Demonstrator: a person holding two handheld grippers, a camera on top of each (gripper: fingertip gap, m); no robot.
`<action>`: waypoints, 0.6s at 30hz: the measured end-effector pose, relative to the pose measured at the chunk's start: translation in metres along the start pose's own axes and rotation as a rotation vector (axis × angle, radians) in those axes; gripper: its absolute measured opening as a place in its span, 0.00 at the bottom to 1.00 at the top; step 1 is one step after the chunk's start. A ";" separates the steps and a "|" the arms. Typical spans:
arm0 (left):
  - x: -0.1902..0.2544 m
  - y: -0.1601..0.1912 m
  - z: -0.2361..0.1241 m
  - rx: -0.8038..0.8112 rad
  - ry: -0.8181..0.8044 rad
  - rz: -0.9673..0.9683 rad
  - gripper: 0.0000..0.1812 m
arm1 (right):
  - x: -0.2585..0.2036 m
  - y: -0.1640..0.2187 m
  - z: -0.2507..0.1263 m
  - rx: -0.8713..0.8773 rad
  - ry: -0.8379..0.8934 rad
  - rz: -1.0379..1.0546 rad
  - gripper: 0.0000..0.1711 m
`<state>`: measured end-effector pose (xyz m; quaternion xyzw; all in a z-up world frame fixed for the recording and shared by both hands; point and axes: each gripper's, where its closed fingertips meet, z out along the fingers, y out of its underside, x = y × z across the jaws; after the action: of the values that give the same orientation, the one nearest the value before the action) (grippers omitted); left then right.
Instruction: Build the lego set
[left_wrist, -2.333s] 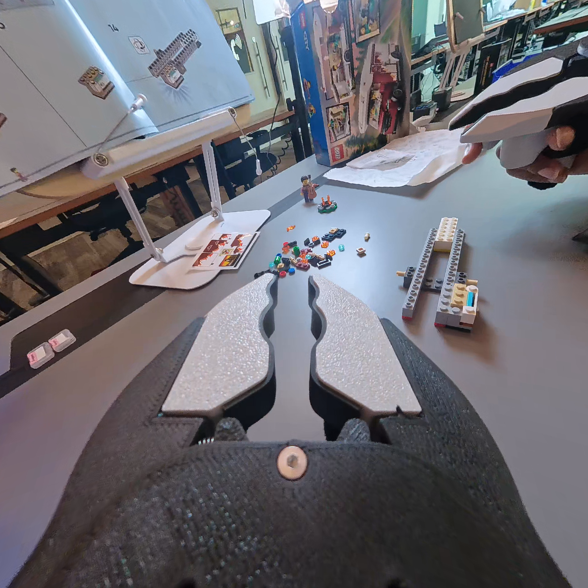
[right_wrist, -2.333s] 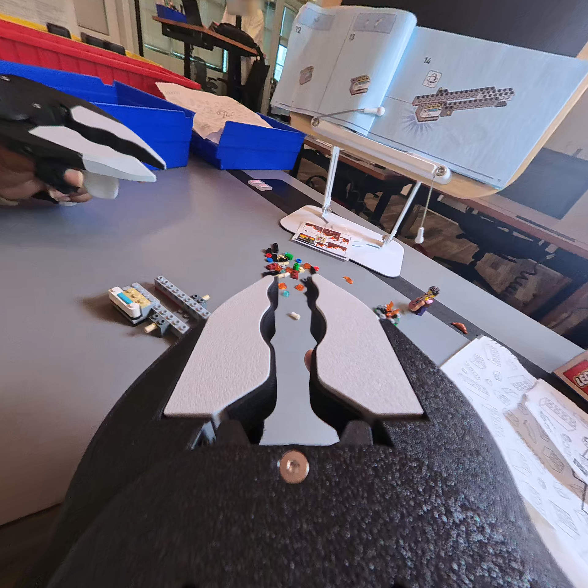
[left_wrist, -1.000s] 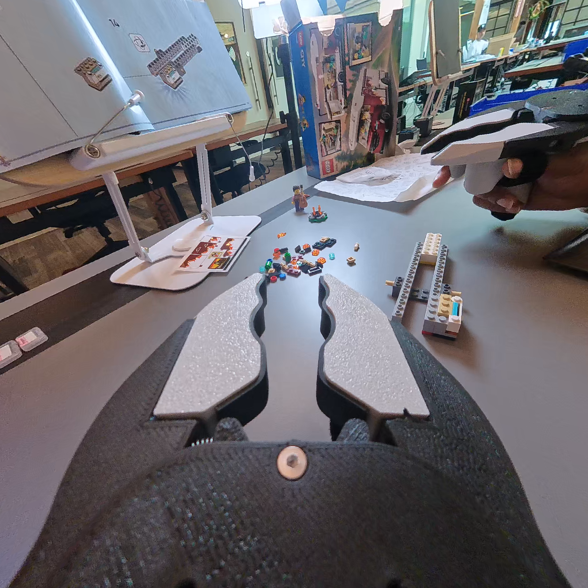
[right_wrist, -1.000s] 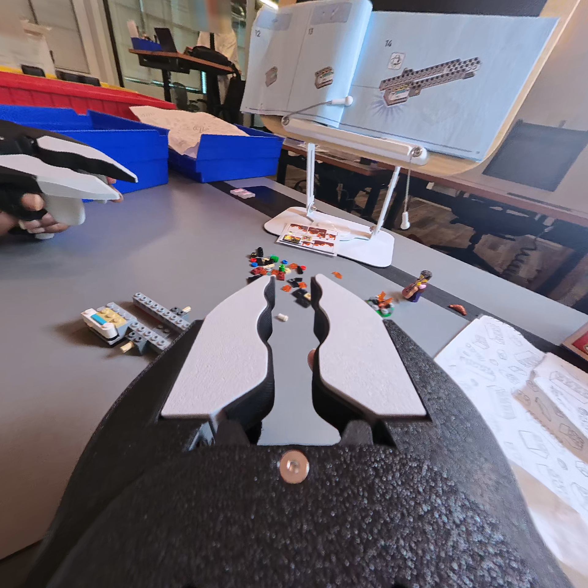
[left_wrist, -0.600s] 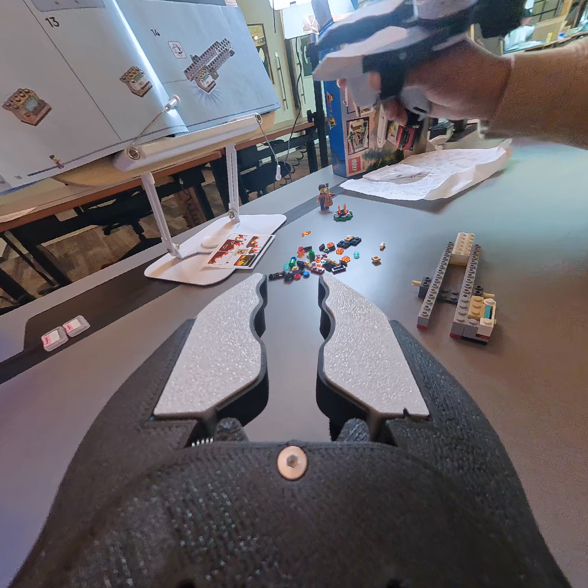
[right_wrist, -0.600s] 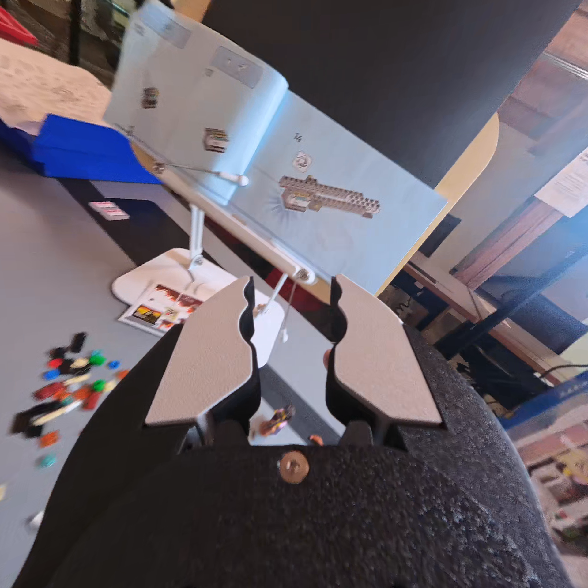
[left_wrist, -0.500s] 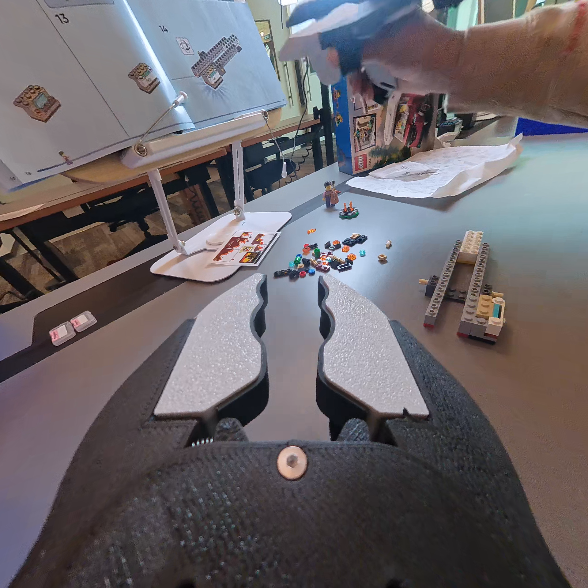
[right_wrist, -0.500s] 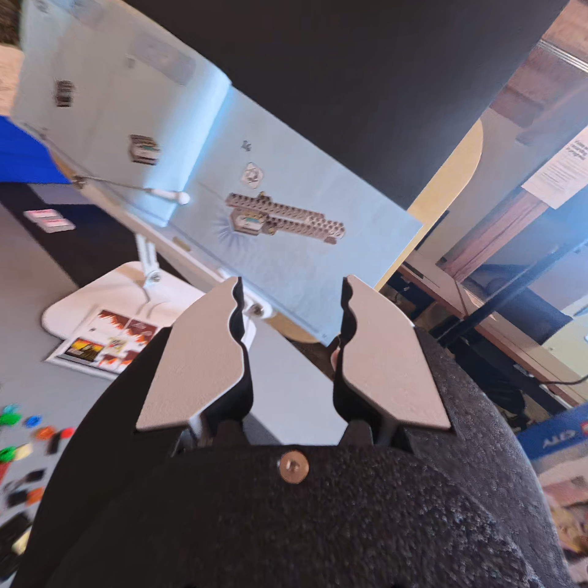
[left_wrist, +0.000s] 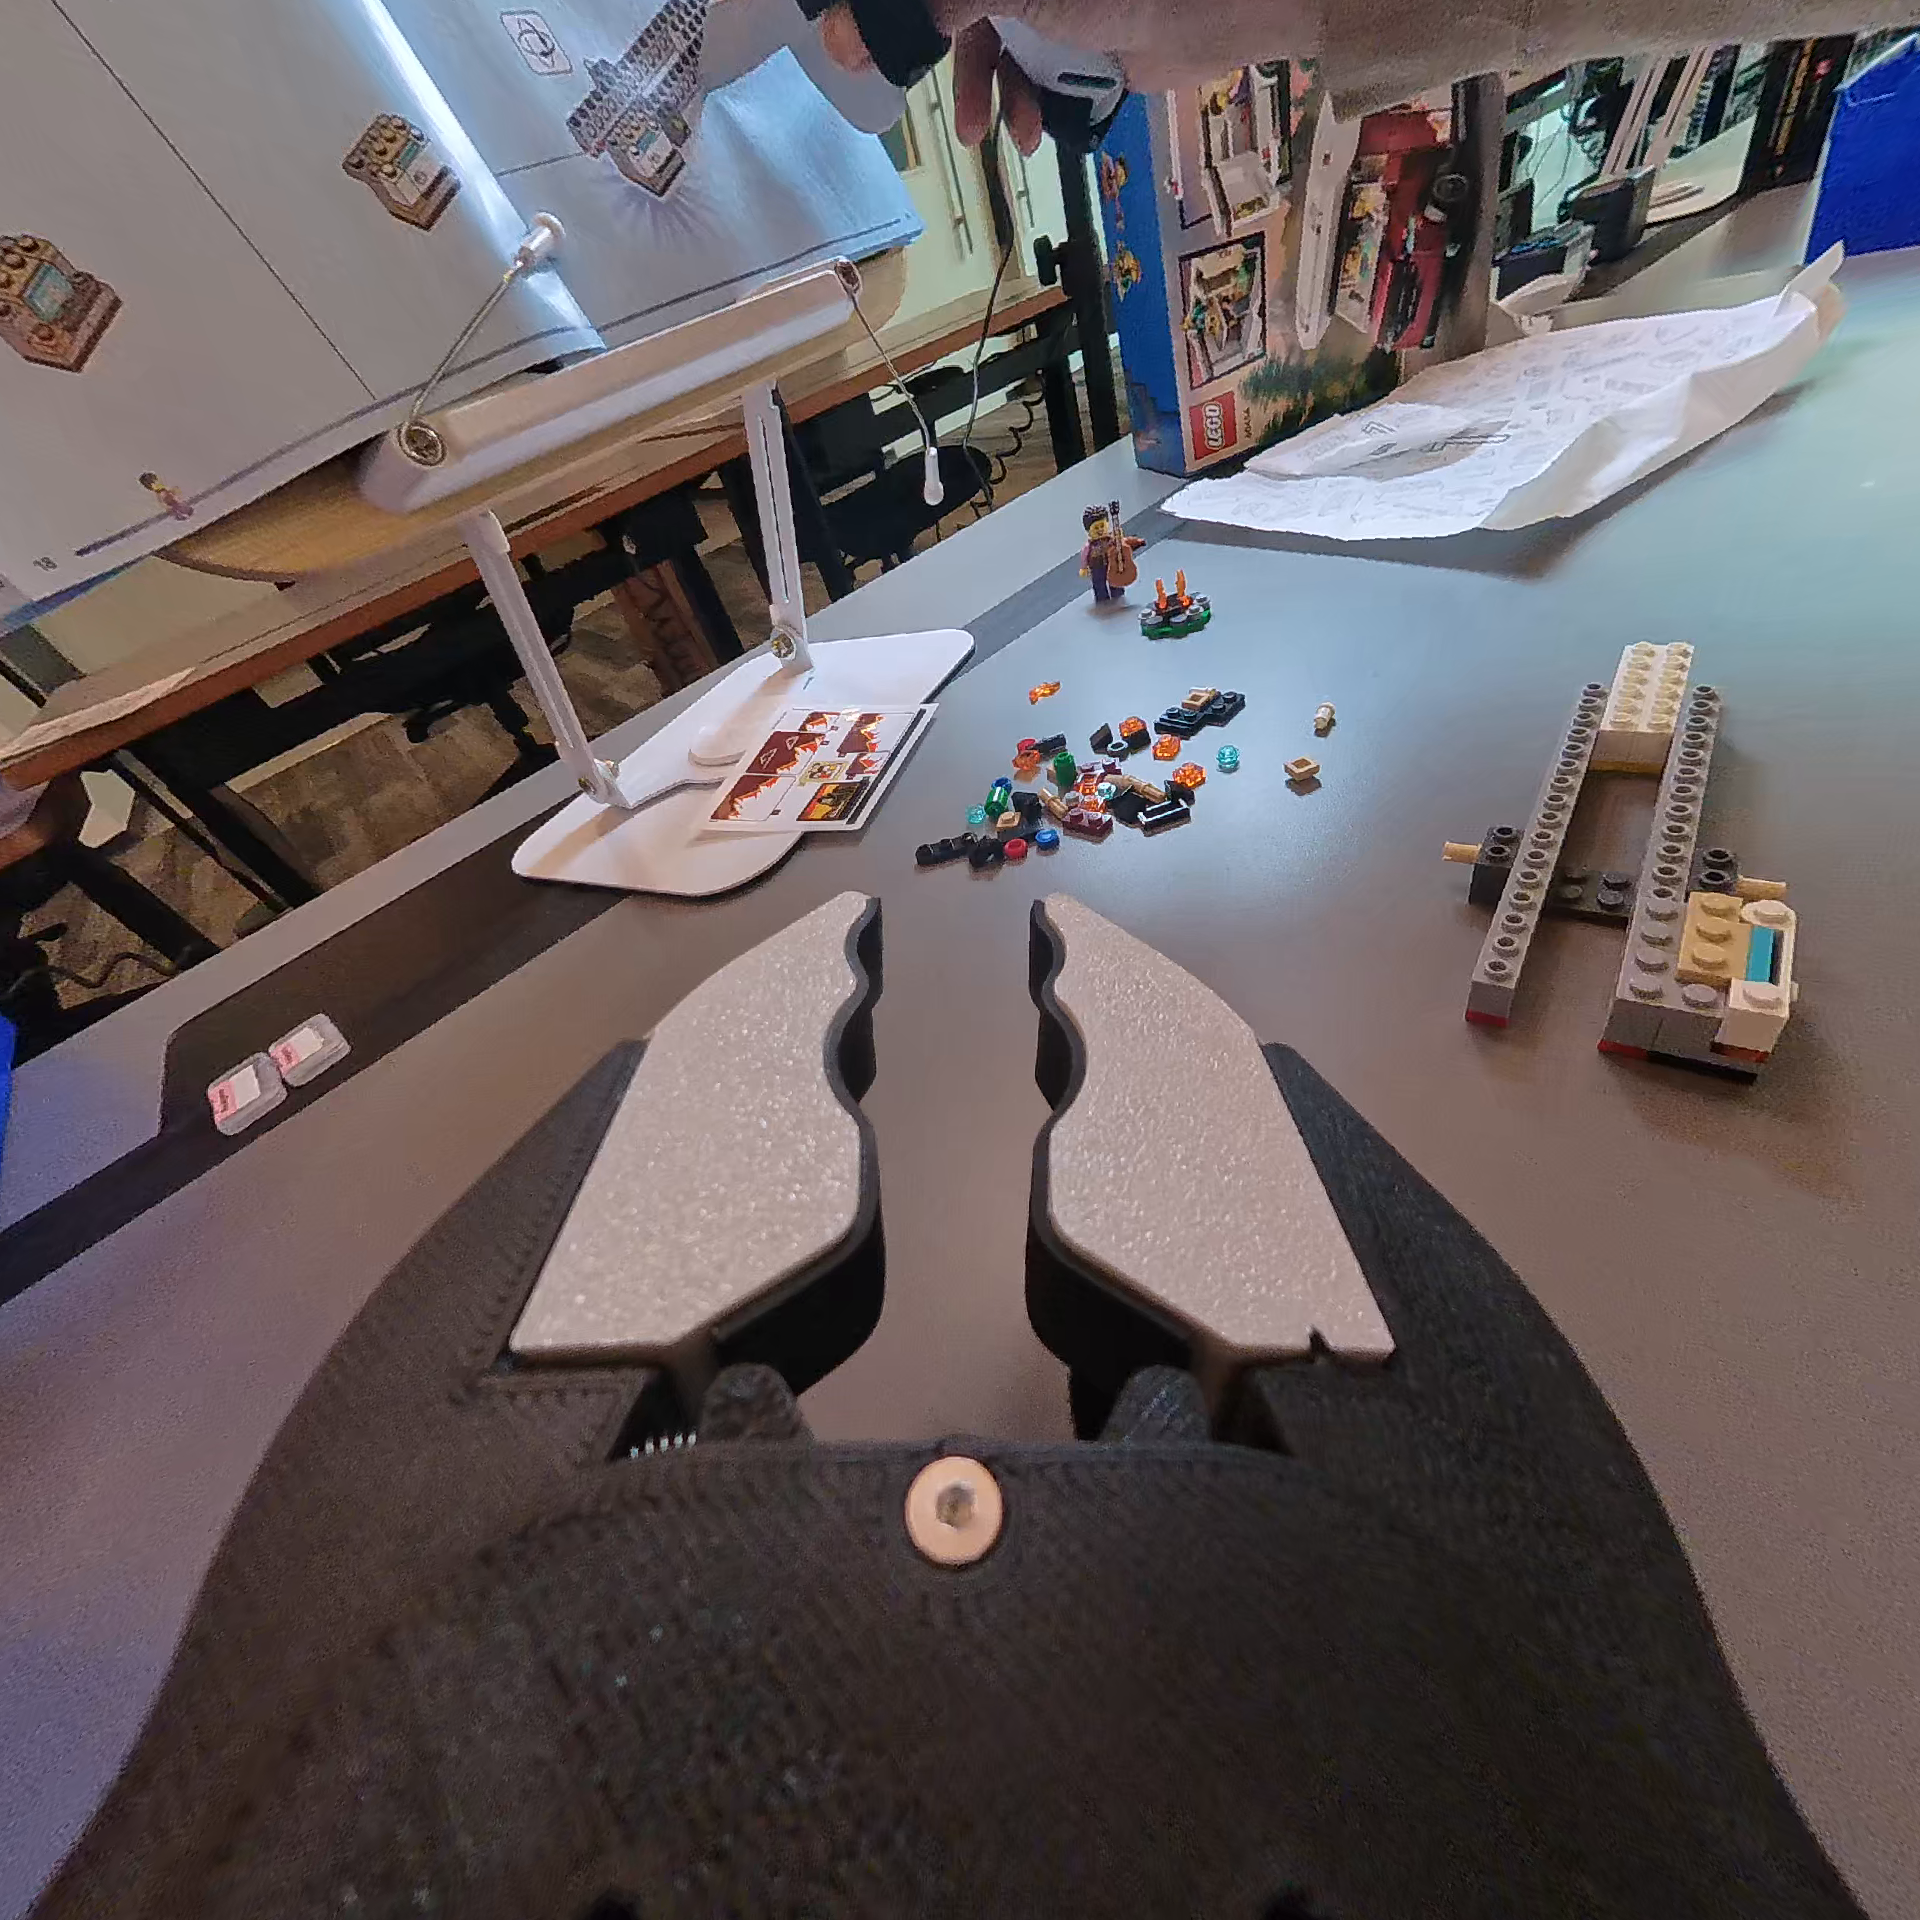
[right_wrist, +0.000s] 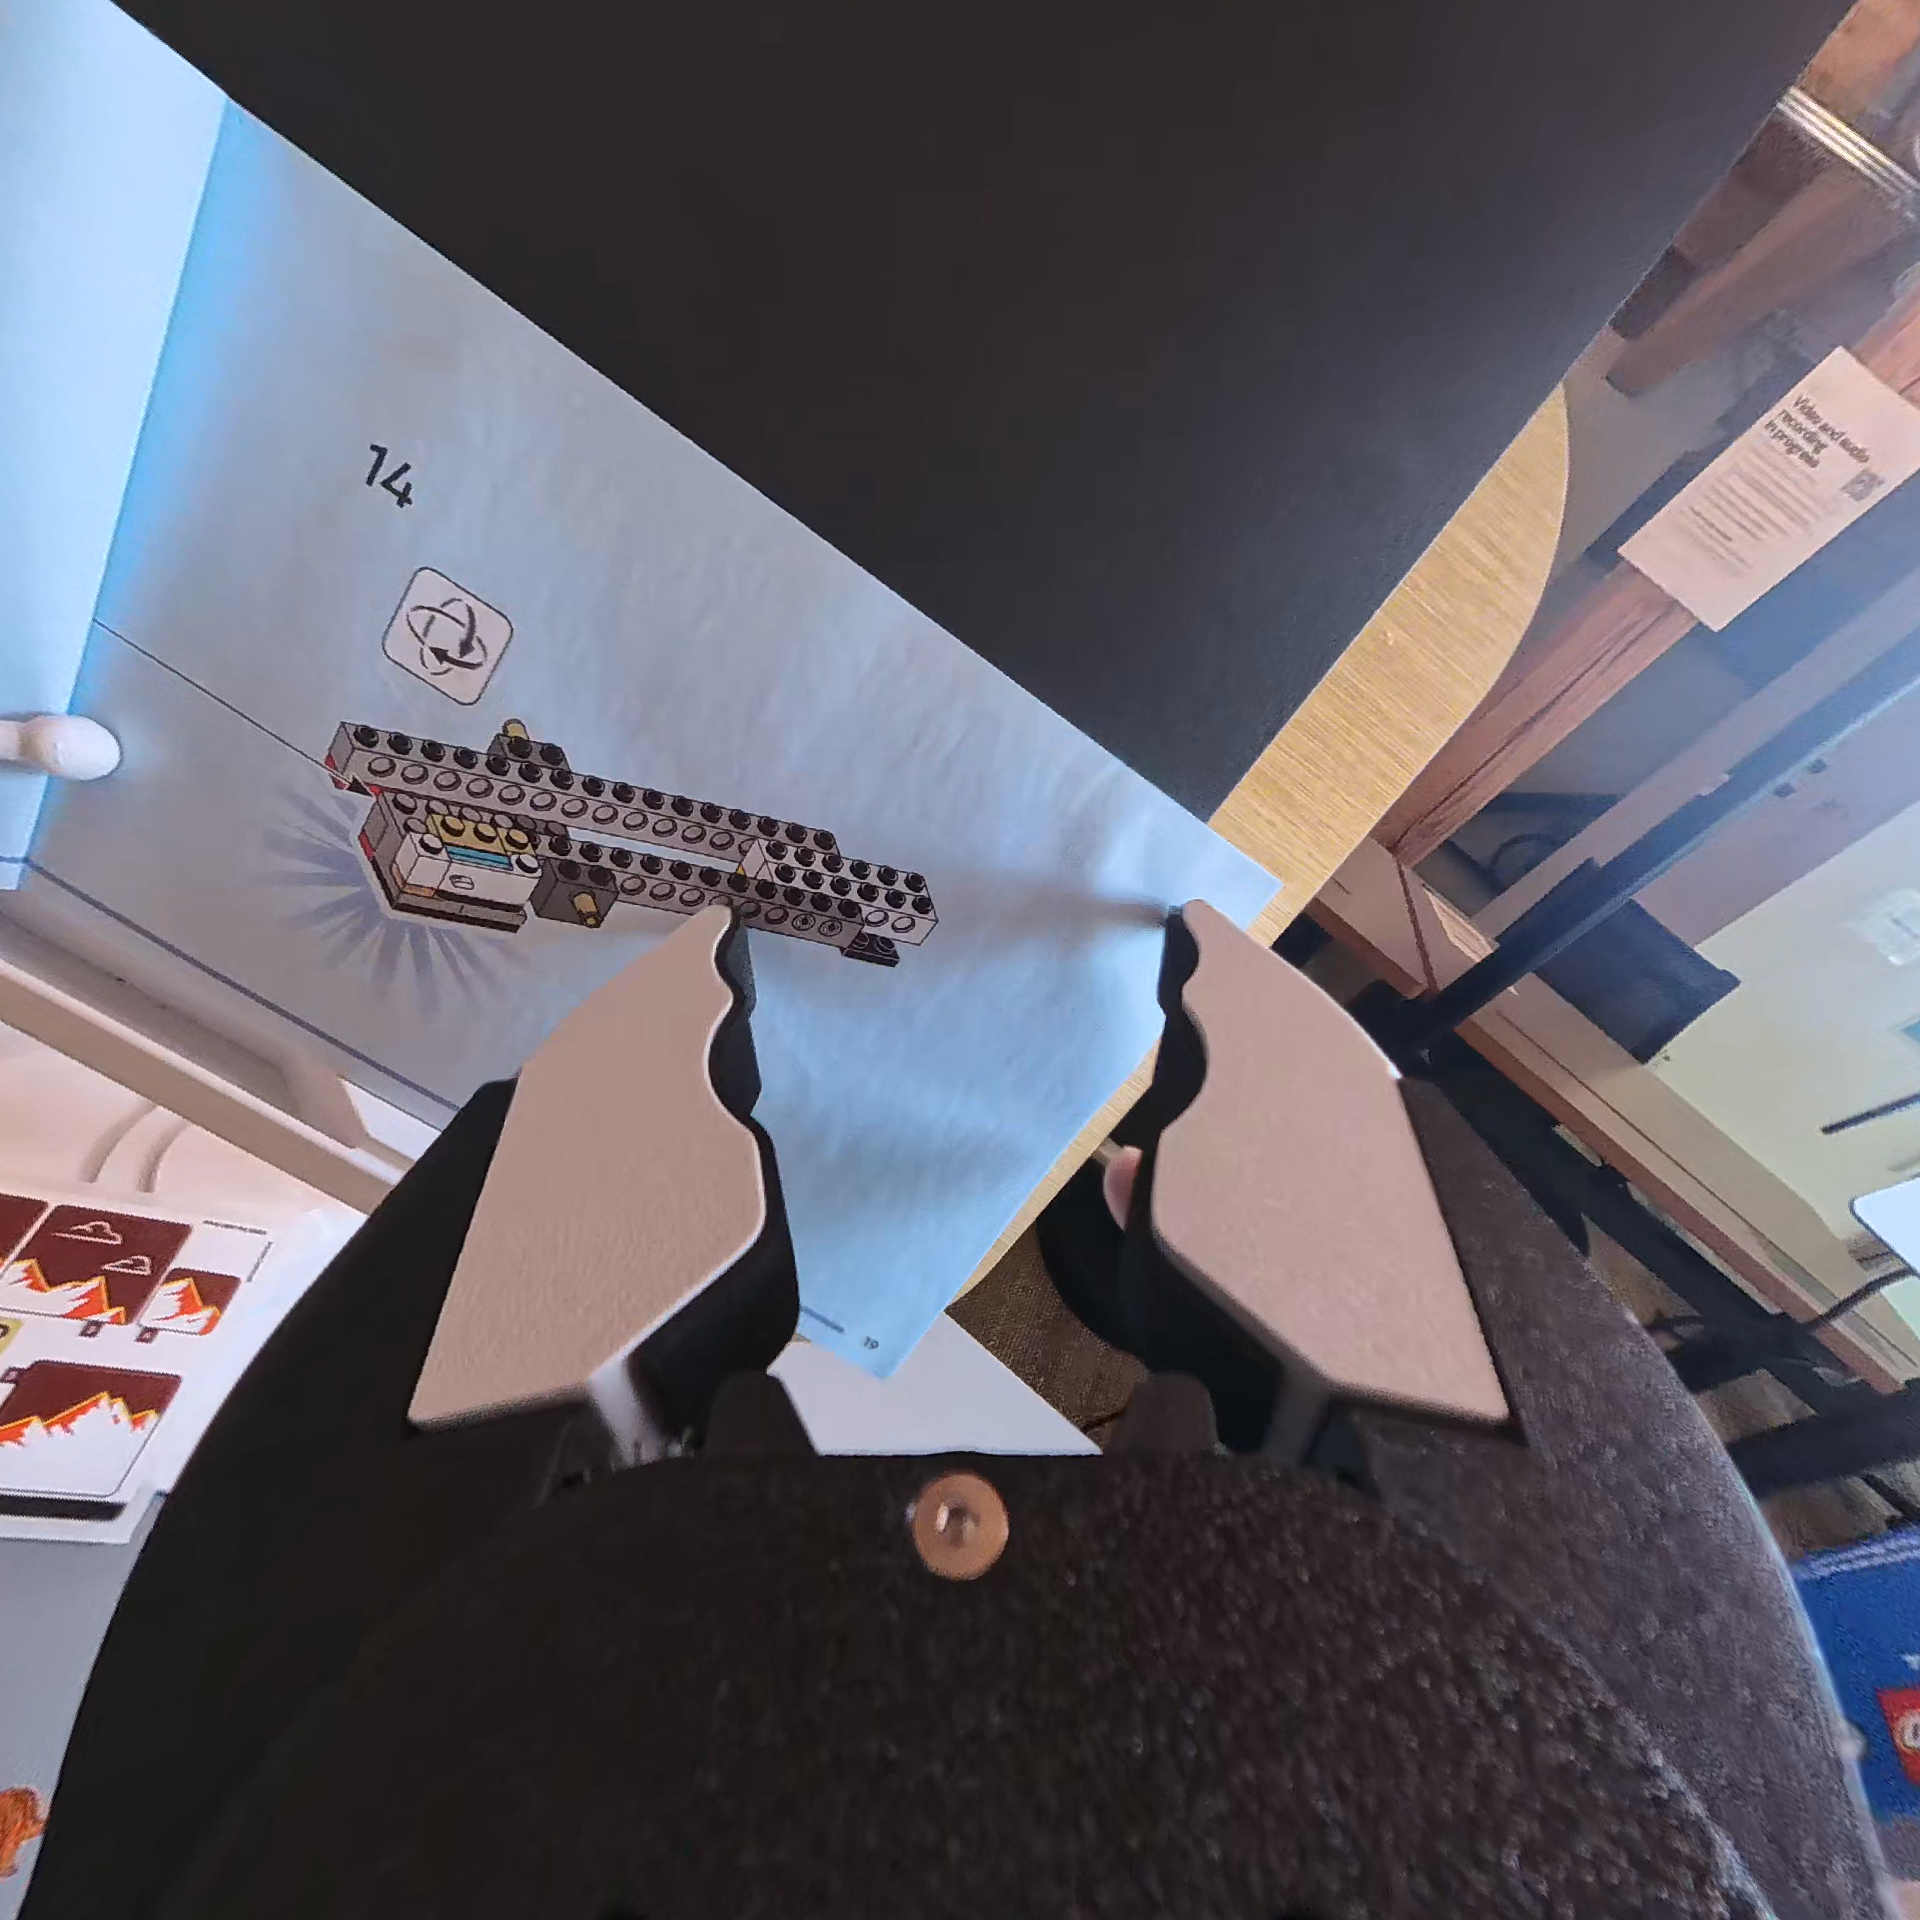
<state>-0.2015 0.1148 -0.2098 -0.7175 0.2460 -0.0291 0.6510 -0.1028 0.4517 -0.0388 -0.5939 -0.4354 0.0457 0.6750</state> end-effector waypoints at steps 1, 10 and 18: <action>0.000 0.000 0.001 -0.003 0.000 0.004 0.15 | -0.001 0.000 0.001 -0.002 -0.009 0.010 0.38; -0.009 -0.023 0.004 0.032 -0.049 0.035 0.14 | -0.016 0.000 -0.009 -0.041 -0.068 -0.040 0.11; -0.063 -0.104 0.080 -0.121 -0.069 0.035 0.19 | -0.035 0.001 -0.041 -0.058 -0.239 -0.048 0.03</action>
<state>-0.1947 0.2156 -0.1053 -0.7517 0.2372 0.0218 0.6150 -0.0972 0.4003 -0.0546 -0.5929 -0.5282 0.0873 0.6015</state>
